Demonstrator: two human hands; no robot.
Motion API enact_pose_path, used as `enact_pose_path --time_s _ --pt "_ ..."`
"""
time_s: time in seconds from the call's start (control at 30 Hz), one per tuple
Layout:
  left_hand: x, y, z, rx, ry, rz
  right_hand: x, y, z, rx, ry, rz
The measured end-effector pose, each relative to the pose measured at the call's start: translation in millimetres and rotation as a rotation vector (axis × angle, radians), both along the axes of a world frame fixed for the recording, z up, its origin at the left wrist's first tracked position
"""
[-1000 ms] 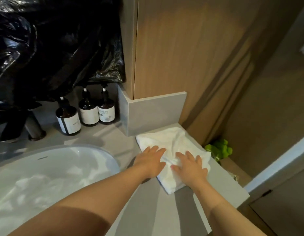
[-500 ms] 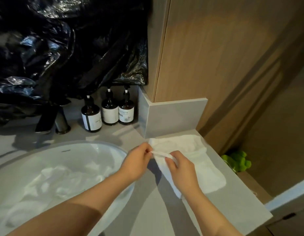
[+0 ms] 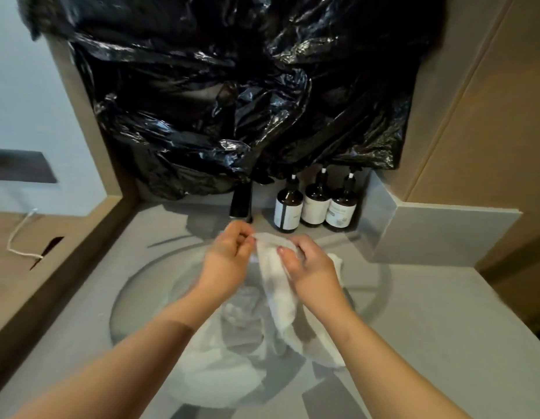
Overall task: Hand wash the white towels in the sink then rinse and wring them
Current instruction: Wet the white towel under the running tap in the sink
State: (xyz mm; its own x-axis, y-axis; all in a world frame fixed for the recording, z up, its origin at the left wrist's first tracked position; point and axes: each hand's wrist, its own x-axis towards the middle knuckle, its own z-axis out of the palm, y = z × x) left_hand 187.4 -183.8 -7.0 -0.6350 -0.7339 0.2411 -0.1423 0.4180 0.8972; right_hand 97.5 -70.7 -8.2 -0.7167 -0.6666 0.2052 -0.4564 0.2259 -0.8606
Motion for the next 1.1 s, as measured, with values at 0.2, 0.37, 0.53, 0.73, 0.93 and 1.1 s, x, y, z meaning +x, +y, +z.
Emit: enact_pose_path --time_s 0.2,0.37,0.53,0.73,0.93,1.1 --pt "37 -46 -5 -0.222 -0.16 0.033 5 -38 8 0.198 0.222 0.179" --pt "39 -60 -25 -0.211 -0.324 0.021 -2 -40 1 0.566 0.423 0.267" --pt "26 -71 -17 -0.401 -0.355 -0.082 -21 -37 12 0.713 0.54 0.192" --pt "18 -80 31 -0.719 0.105 0.045 -35 -43 32 0.107 0.98 -0.165" --pt "23 -84 -56 -0.6 -0.69 -0.183 -35 -43 -28 0.911 0.454 0.309" --pt "31 -79 -104 -0.319 -0.711 -0.132 -27 -40 -61 0.929 0.302 0.325"
